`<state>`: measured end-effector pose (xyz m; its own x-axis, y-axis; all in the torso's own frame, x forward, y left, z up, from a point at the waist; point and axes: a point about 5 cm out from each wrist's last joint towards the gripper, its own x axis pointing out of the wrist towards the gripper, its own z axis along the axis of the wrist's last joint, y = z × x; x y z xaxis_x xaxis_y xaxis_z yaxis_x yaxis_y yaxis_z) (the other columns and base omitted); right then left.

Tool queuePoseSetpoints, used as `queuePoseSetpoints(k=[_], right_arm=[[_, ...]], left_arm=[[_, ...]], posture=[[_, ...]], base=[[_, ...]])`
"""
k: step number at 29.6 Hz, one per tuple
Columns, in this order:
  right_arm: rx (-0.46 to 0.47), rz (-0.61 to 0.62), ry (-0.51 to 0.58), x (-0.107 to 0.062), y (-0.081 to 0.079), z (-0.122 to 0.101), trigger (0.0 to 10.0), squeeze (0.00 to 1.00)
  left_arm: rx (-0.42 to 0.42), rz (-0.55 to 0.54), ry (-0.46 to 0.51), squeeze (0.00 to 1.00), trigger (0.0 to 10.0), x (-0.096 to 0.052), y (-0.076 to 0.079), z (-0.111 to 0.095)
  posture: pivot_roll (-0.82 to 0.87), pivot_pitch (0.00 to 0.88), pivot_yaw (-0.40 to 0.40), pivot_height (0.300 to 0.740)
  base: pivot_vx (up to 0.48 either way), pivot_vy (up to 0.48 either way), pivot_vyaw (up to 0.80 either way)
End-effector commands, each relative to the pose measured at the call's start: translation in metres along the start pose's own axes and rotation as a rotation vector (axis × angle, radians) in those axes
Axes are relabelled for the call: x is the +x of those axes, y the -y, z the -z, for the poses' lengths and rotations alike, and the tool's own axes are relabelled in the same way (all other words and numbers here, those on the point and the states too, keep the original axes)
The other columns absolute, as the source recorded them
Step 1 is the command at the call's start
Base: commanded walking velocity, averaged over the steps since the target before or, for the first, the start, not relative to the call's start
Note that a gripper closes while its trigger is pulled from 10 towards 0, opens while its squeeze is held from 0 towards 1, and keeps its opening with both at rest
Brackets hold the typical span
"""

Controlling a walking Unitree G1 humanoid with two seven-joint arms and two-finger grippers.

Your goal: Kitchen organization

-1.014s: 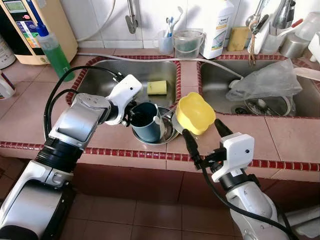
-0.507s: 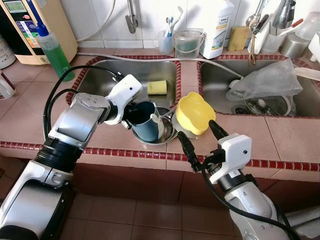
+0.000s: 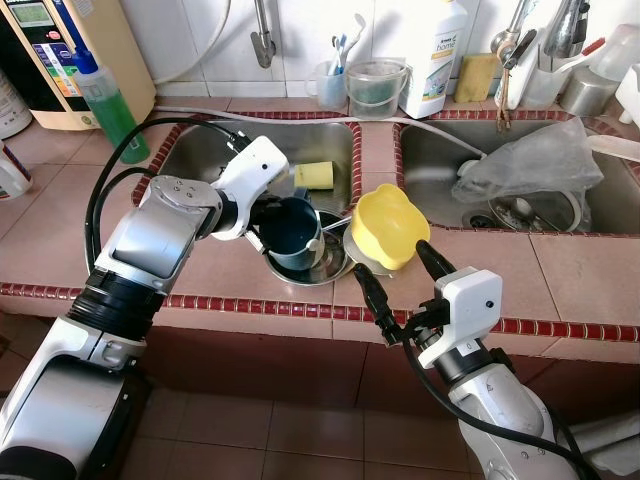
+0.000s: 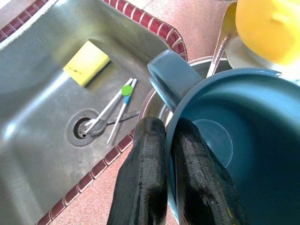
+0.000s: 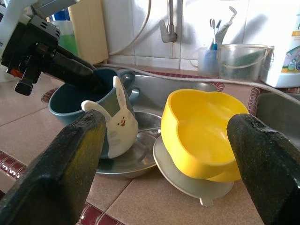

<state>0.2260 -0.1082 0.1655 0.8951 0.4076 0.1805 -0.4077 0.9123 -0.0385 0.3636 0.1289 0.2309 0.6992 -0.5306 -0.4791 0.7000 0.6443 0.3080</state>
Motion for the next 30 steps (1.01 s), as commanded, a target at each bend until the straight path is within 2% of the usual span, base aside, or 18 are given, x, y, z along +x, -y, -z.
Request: queuePoseSetpoints(k=[1,4,6,12,16,17,18,20,21,23,24,30], right_arm=[[0.004,-0.006,0.016,-0.001,-0.002,-0.004,10.0,0.00],[0.004,-0.006,0.016,-0.001,-0.002,-0.004,10.0,0.00],[0.020,-0.045,0.018,-0.002,-0.003,-0.005,10.0,0.00],[0.031,-0.043,0.027,0.001,0.000,-0.006,10.0,0.00],[0.036,-0.043,0.044,0.005,0.003,-0.009,10.0,0.00],[0.036,-0.043,0.044,0.005,0.003,-0.009,10.0,0.00],[0.035,-0.045,0.053,0.007,0.004,-0.010,10.0,0.00],[0.035,-0.047,0.059,0.008,0.005,-0.011,10.0,0.00],[0.036,-0.045,0.067,0.010,0.006,-0.012,10.0,0.00],[0.037,-0.042,0.073,0.011,0.008,-0.013,10.0,0.00],[0.035,-0.030,0.086,0.014,0.011,-0.015,10.0,0.00],[0.038,0.006,0.115,0.021,0.020,-0.019,10.0,0.00]], left_arm=[[-0.007,-0.004,-0.039,0.00,0.0,-0.001,-0.002,0.008],[-0.007,-0.004,-0.039,0.00,0.0,-0.001,-0.002,0.008],[-0.029,0.014,-0.008,0.00,0.0,-0.005,-0.005,0.001],[-0.118,0.082,0.057,0.00,0.0,-0.012,-0.007,-0.008],[-0.217,0.154,0.171,0.00,0.0,-0.019,-0.008,-0.020],[-0.217,0.154,0.171,0.00,0.0,-0.019,-0.008,-0.020],[-0.249,0.172,0.227,0.00,3.0,-0.021,-0.008,-0.024],[-0.269,0.185,0.264,0.00,3.0,-0.023,-0.008,-0.027],[-0.285,0.182,0.306,0.00,10.0,-0.024,-0.009,-0.030],[-0.296,0.167,0.339,0.00,10.0,-0.024,-0.010,-0.032],[-0.304,0.112,0.384,0.00,10.0,-0.023,-0.014,-0.032],[-0.306,-0.008,0.440,0.00,10.0,-0.021,-0.015,-0.026]], posture=[[-0.14,0.110,0.090,0.740],[-0.14,0.110,0.090,0.740],[-0.14,0.108,0.084,0.740],[-0.14,0.100,0.079,0.740],[-0.14,0.090,0.072,0.740],[-0.14,0.090,0.072,0.740],[-0.14,0.087,0.066,0.740],[-0.14,0.086,0.066,0.740],[-0.14,0.085,0.064,0.740],[-0.13,0.082,0.060,0.740],[-0.13,0.080,0.058,0.740],[-0.13,0.075,0.055,0.740]], base=[[0.000,0.000,0.00],[0.000,0.000,0.00],[0.000,0.000,0.00],[0.000,0.000,0.00],[0.000,0.000,0.00],[0.000,0.000,0.00],[0.000,0.000,0.00],[0.000,0.000,0.00],[0.000,0.000,0.00],[0.000,0.000,0.00],[0.000,0.000,0.00],[0.000,0.000,0.00]])
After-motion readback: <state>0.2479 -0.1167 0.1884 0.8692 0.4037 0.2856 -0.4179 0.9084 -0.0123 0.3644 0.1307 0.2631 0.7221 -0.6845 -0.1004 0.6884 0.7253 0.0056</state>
